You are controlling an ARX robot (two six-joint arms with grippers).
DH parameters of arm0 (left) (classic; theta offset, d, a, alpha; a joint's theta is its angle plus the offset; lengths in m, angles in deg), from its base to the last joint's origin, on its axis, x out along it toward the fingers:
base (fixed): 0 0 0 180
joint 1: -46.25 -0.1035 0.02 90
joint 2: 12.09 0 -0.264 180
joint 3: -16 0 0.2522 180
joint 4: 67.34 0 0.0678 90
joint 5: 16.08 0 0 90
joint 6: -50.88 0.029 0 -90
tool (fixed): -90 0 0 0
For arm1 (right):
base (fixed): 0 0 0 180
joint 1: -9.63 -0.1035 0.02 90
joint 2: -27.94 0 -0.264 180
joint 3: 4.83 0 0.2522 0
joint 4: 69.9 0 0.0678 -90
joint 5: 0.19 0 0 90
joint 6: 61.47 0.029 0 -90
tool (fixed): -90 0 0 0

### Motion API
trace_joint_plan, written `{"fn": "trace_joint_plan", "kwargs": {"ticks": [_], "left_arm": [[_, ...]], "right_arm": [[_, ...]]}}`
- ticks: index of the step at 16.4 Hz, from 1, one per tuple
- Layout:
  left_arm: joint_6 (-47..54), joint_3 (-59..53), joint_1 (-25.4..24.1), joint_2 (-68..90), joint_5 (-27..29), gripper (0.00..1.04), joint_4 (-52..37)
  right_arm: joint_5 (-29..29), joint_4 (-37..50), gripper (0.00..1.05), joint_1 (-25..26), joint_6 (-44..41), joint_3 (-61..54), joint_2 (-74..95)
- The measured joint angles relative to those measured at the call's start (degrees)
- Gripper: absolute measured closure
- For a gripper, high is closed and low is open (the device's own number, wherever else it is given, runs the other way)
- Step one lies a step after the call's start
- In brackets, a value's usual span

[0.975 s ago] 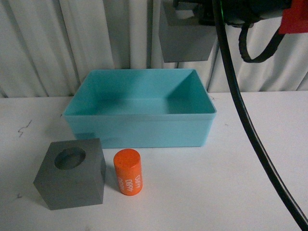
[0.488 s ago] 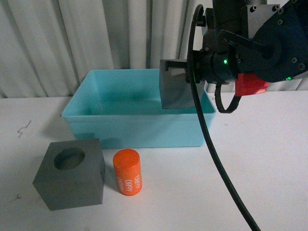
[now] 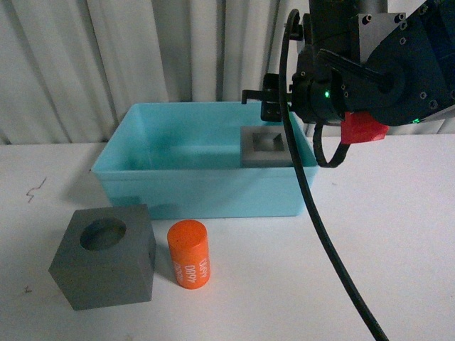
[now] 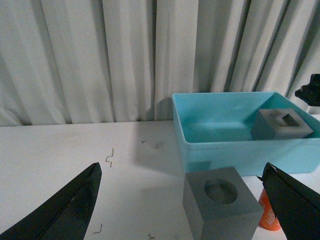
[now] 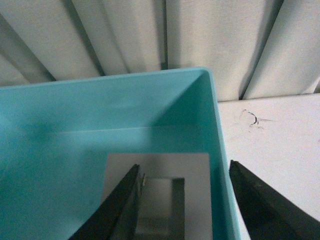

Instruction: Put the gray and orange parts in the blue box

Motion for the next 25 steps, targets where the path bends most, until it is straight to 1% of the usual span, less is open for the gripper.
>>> {"fn": "trace_joint_plan", "kwargs": {"ticks": [2,4,5,6,7,8,9,10,11,12,13,14,15,16,17,18,20,21,22,23,24,25], "left_arm": [[0.00,0.00,0.00,0.00,0.00,0.07,0.00],[0.00,0.00,0.00,0.00,0.00,0.07,0.00],[0.00,0.00,0.00,0.00,0.00,0.07,0.00],[0.00,0.00,0.00,0.00,0.02,0.07,0.00],[0.00,0.00,0.00,0.00,0.00,0.07,0.00],[0.00,0.00,0.00,0.00,0.00,0.07,0.00],[0.00,0.00,0.00,0.00,0.00,0.07,0.00],[0.00,0.00,0.00,0.00,0.00,0.07,0.00],[0.00,0.00,0.00,0.00,0.00,0.07,0.00],[0.00,0.00,0.00,0.00,0.02,0.07,0.00],[0.00,0.00,0.00,0.00,0.02,0.07,-0.02],[0.00,0.00,0.00,0.00,-0.22,0.07,-0.02],[0.00,0.00,0.00,0.00,0.02,0.07,0.00],[0.00,0.00,0.00,0.00,0.02,0.07,0.04],[0.00,0.00,0.00,0.00,0.00,0.07,0.02],[0.00,0.00,0.00,0.00,0.00,0.07,0.00],[0.00,0.00,0.00,0.00,0.00,0.07,0.02],[0.00,0.00,0.00,0.00,0.00,0.07,0.00],[0.00,0.00,0.00,0.00,0.00,0.07,0.00],[0.00,0.00,0.00,0.00,0.00,0.07,0.00],[0.00,0.00,0.00,0.00,-0.02,0.07,0.00],[0.00,0.00,0.00,0.00,0.00,0.07,0.00]], "right_arm": [[-0.44,1.01,0.34,0.00,0.68,-1.42,-1.36],[-0.94,4.48,0.10,0.44,1.84,-6.45,-7.58],[-1.29,6.54,0.05,0.83,2.54,-11.06,-14.32],[-1.86,7.52,0.07,1.29,2.54,-14.32,-18.95],[-2.64,7.96,0.07,1.90,2.78,-20.02,-26.80],[-3.85,6.29,0.06,2.12,3.17,-28.04,-36.44],[-5.62,2.49,0.06,2.27,4.61,-35.67,-44.52],[-8.66,-3.08,0.06,1.64,6.62,-43.82,-52.26],[-12.20,-11.87,0.06,-0.76,10.47,-53.00,-61.33],[-14.64,-17.44,0.06,-2.89,13.90,-58.45,-67.30],[-14.78,-16.26,0.08,-3.19,15.82,-62.34,-71.38],[-12.11,1.20,0.18,-0.74,10.93,-66.60,-71.34],[-9.22,12.98,0.31,1.40,2.97,-72.22,-73.57],[-7.15,18.36,0.42,3.02,-3.15,-75.84,-76.17],[-5.60,19.26,0.53,4.94,-7.06,-76.54,-78.99],[-3.74,17.99,0.66,6.80,-9.49,-76.85,-82.29],[-0.57,13.99,0.91,9.86,-11.17,-79.47,-87.21],[0.61,12.50,1.02,10.88,-11.52,-80.17,-89.37],[1.62,10.78,1.03,12.13,-11.96,-80.52,-92.17],[2.58,13.35,1.03,13.09,-12.07,-81.72,-93.20],[3.41,11.74,1.03,13.88,-12.09,-82.71,-94.09],[5.95,8.90,1.03,15.37,-12.15,-82.86,-95.60]]}}
